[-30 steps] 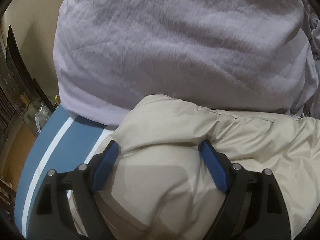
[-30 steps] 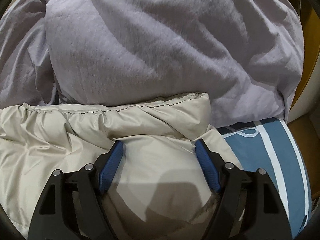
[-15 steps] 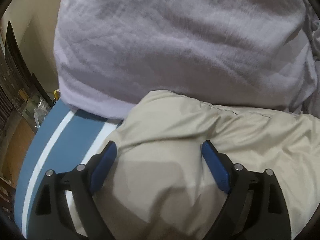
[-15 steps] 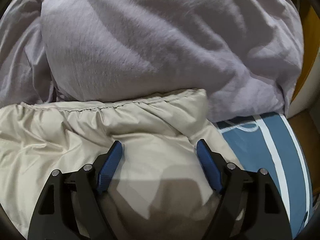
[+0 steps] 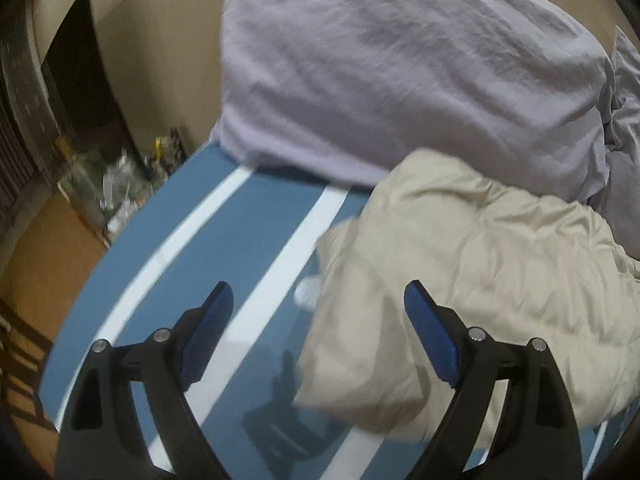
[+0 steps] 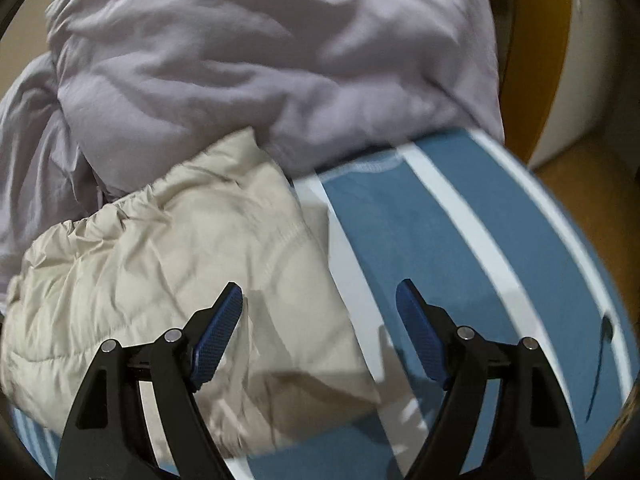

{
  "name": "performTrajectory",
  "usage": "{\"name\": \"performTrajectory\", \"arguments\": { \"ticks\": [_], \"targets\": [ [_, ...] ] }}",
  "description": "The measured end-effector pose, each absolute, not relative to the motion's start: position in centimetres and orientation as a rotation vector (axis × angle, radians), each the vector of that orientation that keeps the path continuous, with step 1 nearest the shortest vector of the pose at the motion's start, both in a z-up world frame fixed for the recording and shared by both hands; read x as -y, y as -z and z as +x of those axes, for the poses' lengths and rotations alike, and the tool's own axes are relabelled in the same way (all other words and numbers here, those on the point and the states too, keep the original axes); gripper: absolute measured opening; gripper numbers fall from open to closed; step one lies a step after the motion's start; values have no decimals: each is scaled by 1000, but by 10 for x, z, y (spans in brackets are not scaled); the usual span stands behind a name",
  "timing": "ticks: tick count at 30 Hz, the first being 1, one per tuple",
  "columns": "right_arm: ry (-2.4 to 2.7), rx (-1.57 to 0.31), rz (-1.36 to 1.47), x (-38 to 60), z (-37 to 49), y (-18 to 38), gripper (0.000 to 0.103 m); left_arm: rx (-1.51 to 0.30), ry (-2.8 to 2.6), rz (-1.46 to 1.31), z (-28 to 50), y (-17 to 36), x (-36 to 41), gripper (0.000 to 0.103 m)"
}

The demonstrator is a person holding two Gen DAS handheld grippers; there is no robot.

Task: Fold large clothes

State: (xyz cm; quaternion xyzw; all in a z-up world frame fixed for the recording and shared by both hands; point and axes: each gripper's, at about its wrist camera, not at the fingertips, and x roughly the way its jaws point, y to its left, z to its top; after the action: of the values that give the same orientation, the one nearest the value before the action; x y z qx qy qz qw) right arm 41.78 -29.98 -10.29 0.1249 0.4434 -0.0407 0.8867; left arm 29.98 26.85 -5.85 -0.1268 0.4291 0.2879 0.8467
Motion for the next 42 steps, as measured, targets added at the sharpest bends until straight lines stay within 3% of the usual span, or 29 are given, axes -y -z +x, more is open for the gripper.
{"name": "performTrajectory", "arguments": {
  "ticks": [20,23,27,30,34,42],
  "targets": [
    [56,-1048,454,283,410,140,83,-978,-477,-611,287,105,-265,88],
    [55,-1038,442,281,410,140,79,-976,-471,-624,291,111,-260,88],
    [49,-1021,405,277,408,137,61,-969,-463,-639,295,110,-258,78],
    [35,-1011,385,275,406,134,46,-947,-450,-642,293,104,-257,60],
    [20,-989,352,271,398,128,37,-921,-417,-643,286,94,-254,43],
    [-39,-986,351,270,373,116,32,-897,-419,-627,261,78,-252,38]
  ]
}}
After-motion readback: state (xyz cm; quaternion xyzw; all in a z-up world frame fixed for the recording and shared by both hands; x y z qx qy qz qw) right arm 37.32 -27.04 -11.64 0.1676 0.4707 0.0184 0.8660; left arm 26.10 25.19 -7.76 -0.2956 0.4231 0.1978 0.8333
